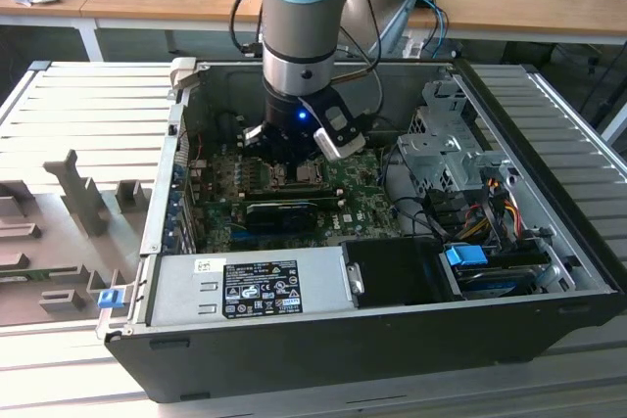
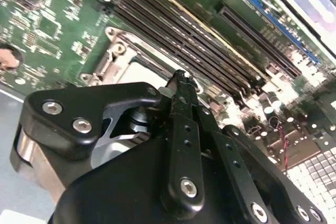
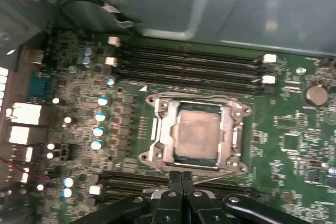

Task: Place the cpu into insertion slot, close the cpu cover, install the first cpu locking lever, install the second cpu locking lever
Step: 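Install the second cpu locking lever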

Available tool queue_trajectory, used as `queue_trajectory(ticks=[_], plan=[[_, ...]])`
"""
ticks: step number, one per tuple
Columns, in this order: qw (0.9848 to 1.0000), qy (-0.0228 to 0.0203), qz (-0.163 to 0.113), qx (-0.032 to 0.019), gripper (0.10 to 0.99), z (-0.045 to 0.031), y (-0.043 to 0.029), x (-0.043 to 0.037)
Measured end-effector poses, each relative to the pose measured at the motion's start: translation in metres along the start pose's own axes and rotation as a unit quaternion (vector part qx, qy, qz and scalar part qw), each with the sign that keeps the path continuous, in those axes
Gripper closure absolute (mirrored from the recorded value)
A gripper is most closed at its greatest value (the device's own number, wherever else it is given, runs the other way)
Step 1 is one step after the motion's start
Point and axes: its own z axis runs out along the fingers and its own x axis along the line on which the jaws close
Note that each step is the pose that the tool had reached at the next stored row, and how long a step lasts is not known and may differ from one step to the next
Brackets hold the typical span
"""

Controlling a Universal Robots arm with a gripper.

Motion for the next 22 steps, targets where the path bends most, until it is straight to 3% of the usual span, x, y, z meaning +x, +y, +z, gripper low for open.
queue_trajectory(ticks=[7,10,13,15,17,22], plan=[[1.0000,0.0005,-0.007,-0.0041,0.980,0.0145,-0.0021,0.0059],[0.9998,-0.0009,-0.007,-0.0158,0.980,0.0145,-0.0070,0.0106],[0.9997,-0.0019,-0.007,-0.0234,0.980,0.0139,-0.0127,0.0132],[0.9993,-0.0035,-0.007,-0.0361,0.980,0.0137,-0.0155,0.0180],[0.9990,-0.0043,-0.007,-0.0436,0.980,0.0148,-0.0167,0.0223],[0.9984,-0.0057,-0.008,-0.0555,0.980,0.0231,-0.0180,0.0243]])
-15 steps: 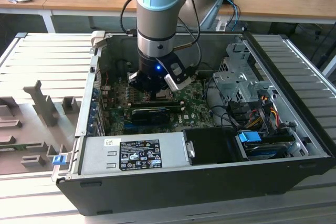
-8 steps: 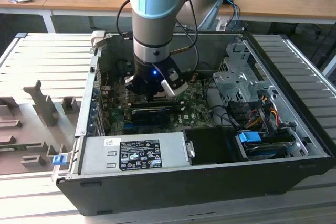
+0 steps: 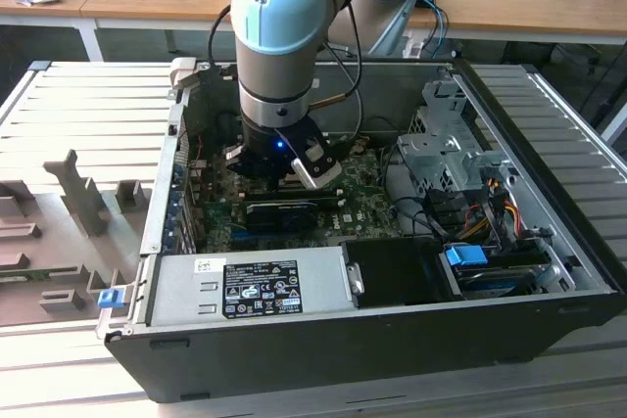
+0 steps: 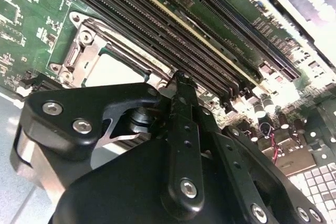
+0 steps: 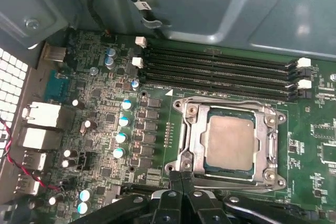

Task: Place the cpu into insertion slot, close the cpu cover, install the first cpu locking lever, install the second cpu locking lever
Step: 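Install the second cpu locking lever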

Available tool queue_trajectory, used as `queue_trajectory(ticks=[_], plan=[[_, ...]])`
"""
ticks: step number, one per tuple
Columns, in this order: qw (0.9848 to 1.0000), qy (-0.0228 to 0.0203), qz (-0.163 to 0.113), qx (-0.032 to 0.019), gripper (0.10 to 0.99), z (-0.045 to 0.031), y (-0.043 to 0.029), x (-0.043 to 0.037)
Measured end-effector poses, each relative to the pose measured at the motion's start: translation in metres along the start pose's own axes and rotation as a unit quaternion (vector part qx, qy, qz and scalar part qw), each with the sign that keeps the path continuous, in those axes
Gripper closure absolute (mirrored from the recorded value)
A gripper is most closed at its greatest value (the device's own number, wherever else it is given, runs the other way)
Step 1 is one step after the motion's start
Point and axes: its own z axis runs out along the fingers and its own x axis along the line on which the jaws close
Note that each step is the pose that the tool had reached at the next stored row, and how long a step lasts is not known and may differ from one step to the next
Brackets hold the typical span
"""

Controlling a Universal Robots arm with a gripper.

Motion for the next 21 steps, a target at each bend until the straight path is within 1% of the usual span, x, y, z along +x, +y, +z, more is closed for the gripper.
queue_trajectory(ticks=[1,2,4,8,9,10,12,15,16,18,21], plan=[[1.0000,-0.0002,0.000,-0.0017,0.980,0.0008,-0.0002,0.0008],[1.0000,-0.0007,-0.001,-0.0064,0.980,0.0032,-0.0014,0.0027],[0.9999,-0.0016,-0.001,-0.0143,0.980,0.0046,-0.0021,0.0036],[0.9997,-0.0027,-0.002,-0.0229,0.980,0.0064,-0.0028,0.0043],[0.9997,-0.0030,-0.002,-0.0258,0.980,0.0074,-0.0032,0.0047],[0.9996,-0.0032,-0.002,-0.0269,0.980,0.0083,-0.0034,0.0048],[0.9996,-0.0030,-0.002,-0.0269,0.980,0.0101,-0.0041,0.0053],[0.9996,-0.0030,-0.002,-0.0272,0.980,0.0100,-0.0045,0.0060],[0.9996,-0.0031,-0.002,-0.0275,0.980,0.0079,-0.0039,0.0059],[0.9996,-0.0029,-0.002,-0.0275,0.980,-0.0013,-0.0017,0.0058],[0.9996,-0.0022,-0.002,-0.0275,0.980,-0.0094,0.0003,0.0056]])
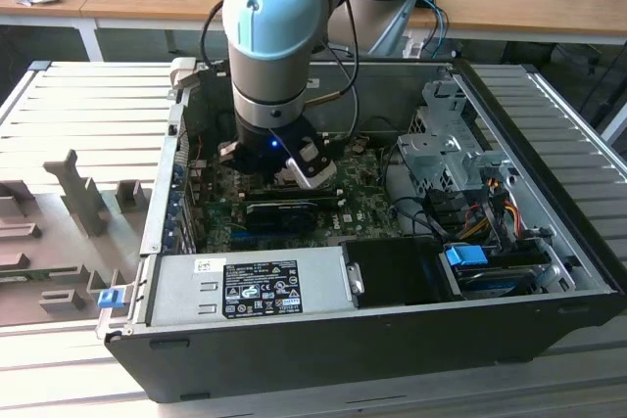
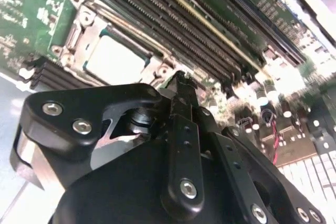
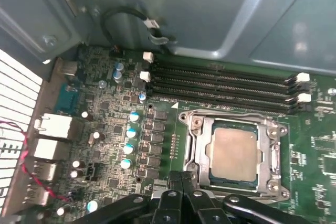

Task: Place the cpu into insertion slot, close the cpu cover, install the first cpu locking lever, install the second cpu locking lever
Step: 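Install the second cpu locking lever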

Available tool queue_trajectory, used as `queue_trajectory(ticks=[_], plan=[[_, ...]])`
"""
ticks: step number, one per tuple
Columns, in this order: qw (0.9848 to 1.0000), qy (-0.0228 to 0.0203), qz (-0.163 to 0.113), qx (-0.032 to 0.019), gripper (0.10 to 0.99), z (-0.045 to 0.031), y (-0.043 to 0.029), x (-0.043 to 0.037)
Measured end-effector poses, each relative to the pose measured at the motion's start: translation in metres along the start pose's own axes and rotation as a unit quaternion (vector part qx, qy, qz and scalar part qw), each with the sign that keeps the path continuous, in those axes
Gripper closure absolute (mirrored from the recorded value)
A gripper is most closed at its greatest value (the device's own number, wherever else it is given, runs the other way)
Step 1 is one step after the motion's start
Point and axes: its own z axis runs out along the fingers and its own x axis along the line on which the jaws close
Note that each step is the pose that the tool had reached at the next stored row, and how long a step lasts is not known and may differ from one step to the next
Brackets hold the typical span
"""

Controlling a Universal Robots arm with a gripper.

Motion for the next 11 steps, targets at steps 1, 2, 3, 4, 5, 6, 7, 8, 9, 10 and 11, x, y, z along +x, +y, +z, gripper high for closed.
queue_trajectory(ticks=[1,2,3,4,5,6,7,8,9,10,11], plan=[[1.0000,0.0009,0.000,-0.0001,0.980,-0.0056,0.0016,-0.0002],[1.0000,0.0014,0.000,-0.0002,0.980,-0.0084,0.0025,-0.0003],[1.0000,0.0024,0.001,-0.0003,0.980,-0.0116,0.0035,-0.0004],[1.0000,0.0031,0.001,-0.0005,0.980,-0.0141,0.0042,-0.0005],[1.0000,0.0038,0.001,-0.0005,0.980,-0.0166,0.0050,-0.0005],[1.0000,0.0047,0.001,-0.0007,0.980,-0.0204,0.0061,-0.0007],[1.0000,0.0060,0.002,-0.0008,0.980,-0.0239,0.0072,-0.0008],[1.0000,0.0066,0.002,-0.0009,0.980,-0.0255,0.0077,-0.0008],[1.0000,0.0071,0.002,-0.0010,0.980,-0.0272,0.0082,-0.0009],[1.0000,0.0074,0.002,-0.0010,0.980,-0.0285,0.0086,-0.0009],[1.0000,0.0074,0.002,-0.0011,0.980,-0.0285,0.0086,-0.0009]])
